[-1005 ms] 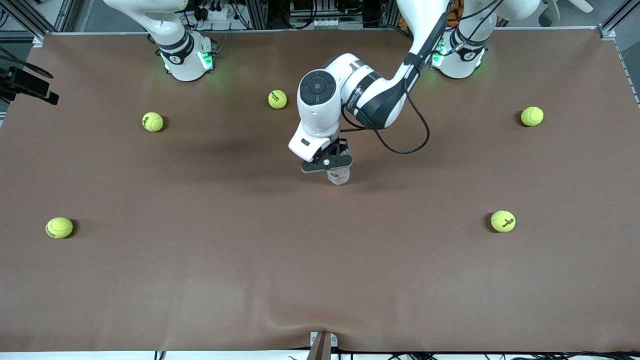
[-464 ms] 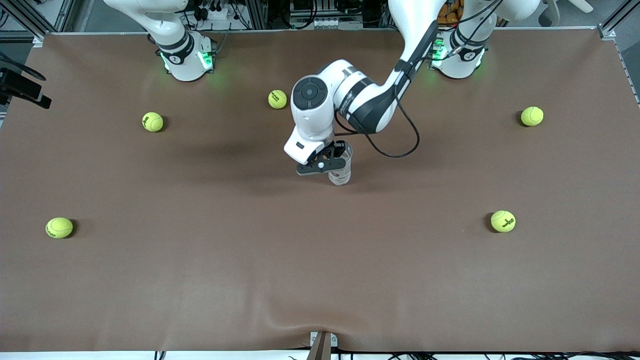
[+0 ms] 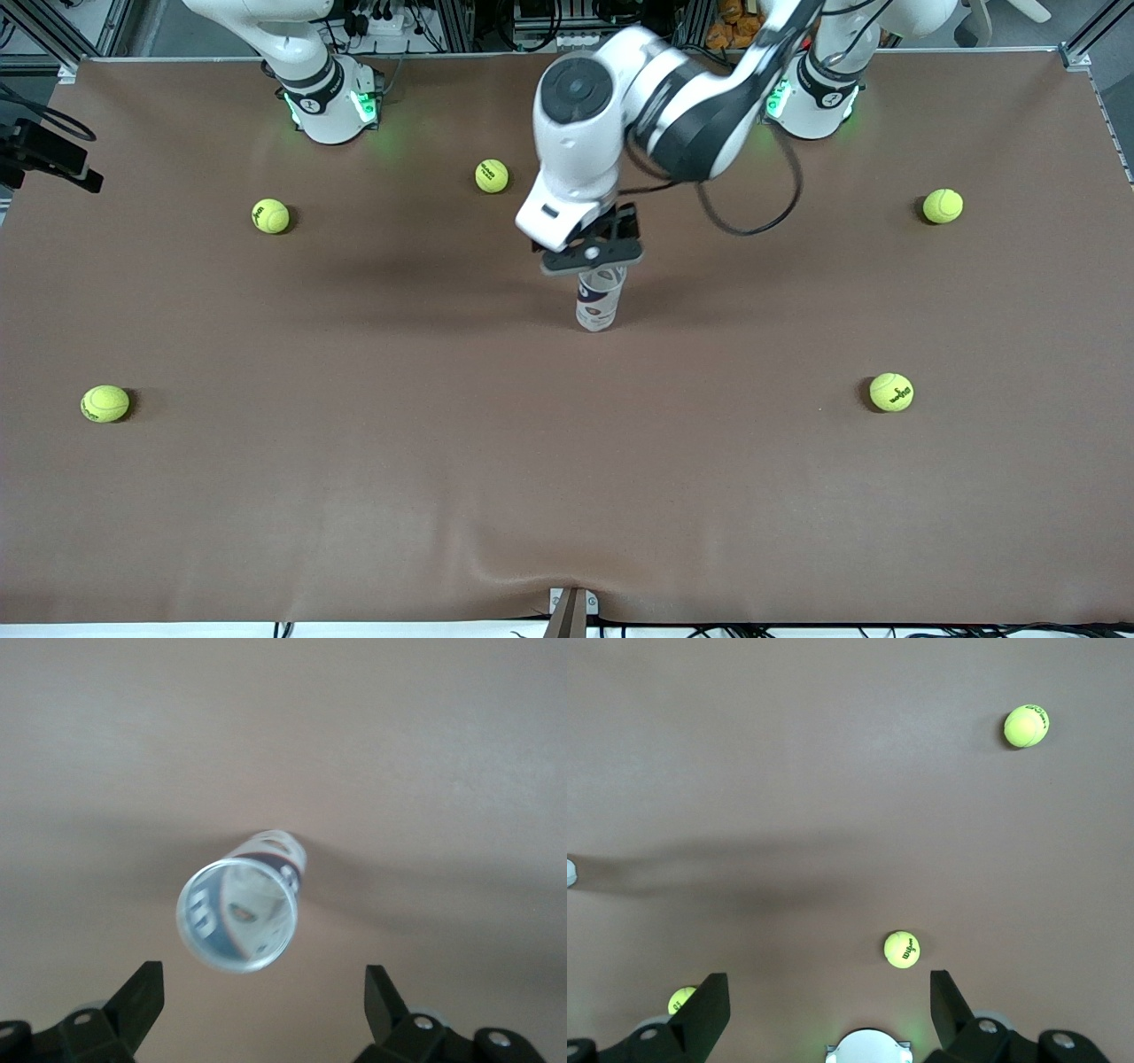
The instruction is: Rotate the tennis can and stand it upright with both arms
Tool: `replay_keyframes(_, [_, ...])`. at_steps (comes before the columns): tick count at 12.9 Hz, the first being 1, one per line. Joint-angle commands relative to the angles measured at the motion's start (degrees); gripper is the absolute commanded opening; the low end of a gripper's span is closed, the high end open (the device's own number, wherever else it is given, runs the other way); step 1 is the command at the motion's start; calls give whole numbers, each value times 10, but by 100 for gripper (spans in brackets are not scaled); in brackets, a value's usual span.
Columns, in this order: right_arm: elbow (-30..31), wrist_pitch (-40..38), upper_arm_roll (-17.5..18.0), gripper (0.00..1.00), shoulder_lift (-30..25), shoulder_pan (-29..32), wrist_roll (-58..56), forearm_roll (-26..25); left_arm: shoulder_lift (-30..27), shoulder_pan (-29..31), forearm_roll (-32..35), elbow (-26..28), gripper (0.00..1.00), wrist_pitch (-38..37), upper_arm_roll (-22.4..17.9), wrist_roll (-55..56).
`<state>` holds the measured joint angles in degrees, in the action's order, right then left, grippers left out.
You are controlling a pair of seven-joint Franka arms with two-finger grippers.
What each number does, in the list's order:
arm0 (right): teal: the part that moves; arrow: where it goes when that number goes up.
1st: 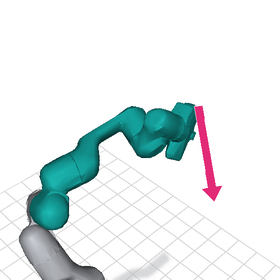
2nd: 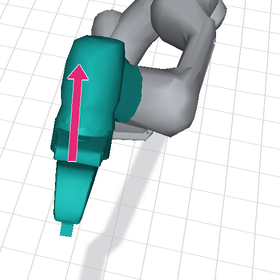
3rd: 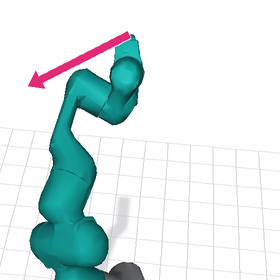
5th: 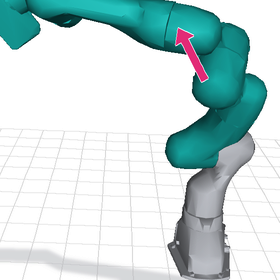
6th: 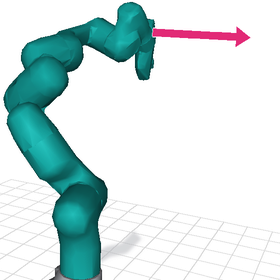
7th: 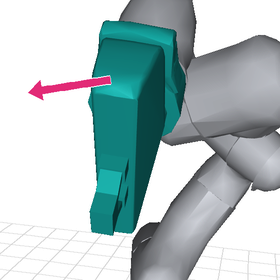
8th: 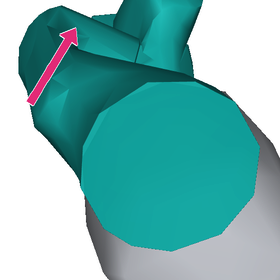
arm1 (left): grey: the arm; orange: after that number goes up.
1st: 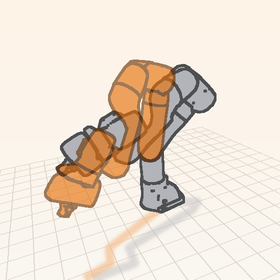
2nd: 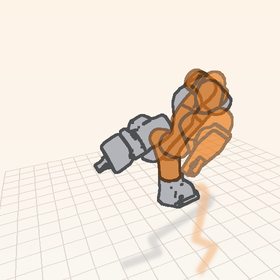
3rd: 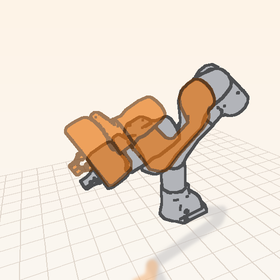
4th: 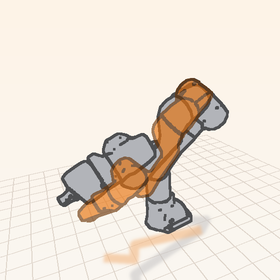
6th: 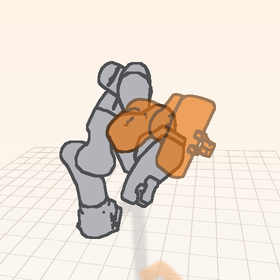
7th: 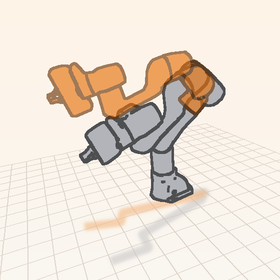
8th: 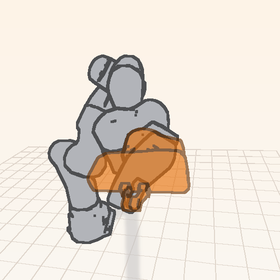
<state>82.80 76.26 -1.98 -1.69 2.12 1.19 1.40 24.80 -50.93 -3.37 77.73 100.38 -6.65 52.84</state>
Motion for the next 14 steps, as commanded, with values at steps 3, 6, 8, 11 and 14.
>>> replay_keyframes(3, [-4, -4, 0, 100, -2, -19, -7, -49, -103, 81, 13, 11, 100, -89, 1, -76])
replay_keyframes(6, [-4, -1, 0, 100, -2, -24, -2, -44, -154, 143, 13, 12, 100, -131, 1, -113])
replay_keyframes(8, [-4, -1, 0, 100, -2, -24, -1, -44, -178, 193, 13, 12, 100, -174, 2, -155])
replay_keyframes(11, [-4, -2, 0, 100, -2, -24, 0, -44, -212, 248, 14, 20, 100, -211, 3, -201])
replay_keyframes(14, [-4, -2, 1, 100, -2, -24, 0, -43, -263, 293, 47, 77, 100, -198, 6, -271])
